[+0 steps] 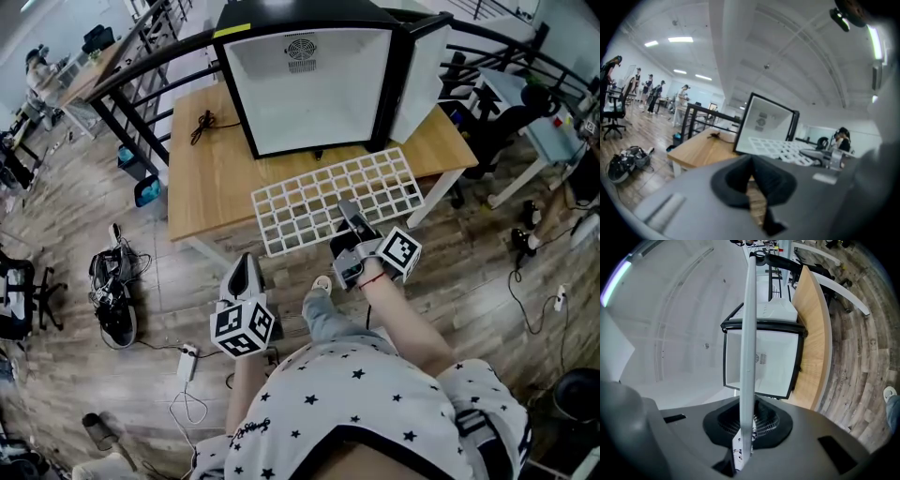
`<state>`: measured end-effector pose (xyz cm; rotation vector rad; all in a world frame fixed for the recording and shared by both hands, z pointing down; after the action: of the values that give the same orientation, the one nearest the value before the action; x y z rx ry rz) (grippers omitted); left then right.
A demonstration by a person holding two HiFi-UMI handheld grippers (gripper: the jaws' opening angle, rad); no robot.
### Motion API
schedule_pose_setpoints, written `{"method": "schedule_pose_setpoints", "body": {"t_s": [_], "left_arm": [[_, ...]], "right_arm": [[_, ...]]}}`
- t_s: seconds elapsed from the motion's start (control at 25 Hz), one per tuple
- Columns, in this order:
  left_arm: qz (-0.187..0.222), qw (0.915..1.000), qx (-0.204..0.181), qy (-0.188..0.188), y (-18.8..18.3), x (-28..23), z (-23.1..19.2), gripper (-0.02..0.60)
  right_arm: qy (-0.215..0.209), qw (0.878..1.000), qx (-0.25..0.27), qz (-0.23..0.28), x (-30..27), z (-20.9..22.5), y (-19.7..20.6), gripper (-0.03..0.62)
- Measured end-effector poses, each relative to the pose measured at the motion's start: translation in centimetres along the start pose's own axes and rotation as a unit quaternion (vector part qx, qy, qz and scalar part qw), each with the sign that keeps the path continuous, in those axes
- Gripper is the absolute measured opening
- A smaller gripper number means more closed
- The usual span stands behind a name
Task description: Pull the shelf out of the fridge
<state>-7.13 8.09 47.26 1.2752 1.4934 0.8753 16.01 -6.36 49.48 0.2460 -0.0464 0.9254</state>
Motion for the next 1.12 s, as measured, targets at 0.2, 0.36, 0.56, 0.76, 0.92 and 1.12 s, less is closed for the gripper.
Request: {"method": "schedule_pose_setpoints", "body": {"t_s": [0.2,0.36,0.56,0.76,0.92,1.12], "left_arm": [[-0.002,1.0,0.002,-0.004,-0.2,-0.3,-0.2,0.006],[-0.003,1.0,0.003,-0.006,-0.2,-0.5,-0.2,0.006],[-0.003,1.0,0.005,-0.006,-0.4,-0.7,0.0,0.006],[-0.005,1.0,0.004,-0.004,-0.2,-0.9,0.1,0.006],[-0.005,1.0,0.005,-0.002,0.3,-0.6,-1.0,0.006],[-0.008,1.0,0.005,-0.002,0.0,-0.8,-0.3,0.006]], "right_arm": [[-0.005,1.0,0.01,-0.006,0.2,-0.6,0.0,0.04],[-0.007,1.0,0.005,-0.005,0.2,-0.6,0.0,0.038],[-0.002,1.0,-0.009,-0.005,0.2,-0.6,0.1,0.038],[-0.001,1.0,-0.005,-0.006,0.2,-0.5,0.1,0.038],[-0.003,1.0,-0.007,-0.002,0.2,-0.2,1.1,0.038],[-0.005,1.0,-0.016,0.0,0.3,-0.4,0.3,0.038]]}}
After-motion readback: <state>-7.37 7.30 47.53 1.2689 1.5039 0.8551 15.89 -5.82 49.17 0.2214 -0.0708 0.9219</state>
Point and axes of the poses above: the fingertips, and each gripper's own axes: x backward along the fingers, z to its right, y out of its underside, the point moved 5 cm from there along x, backward along the fingers, and after that the axes turned 1 degree about z, right-handed, at the moved point
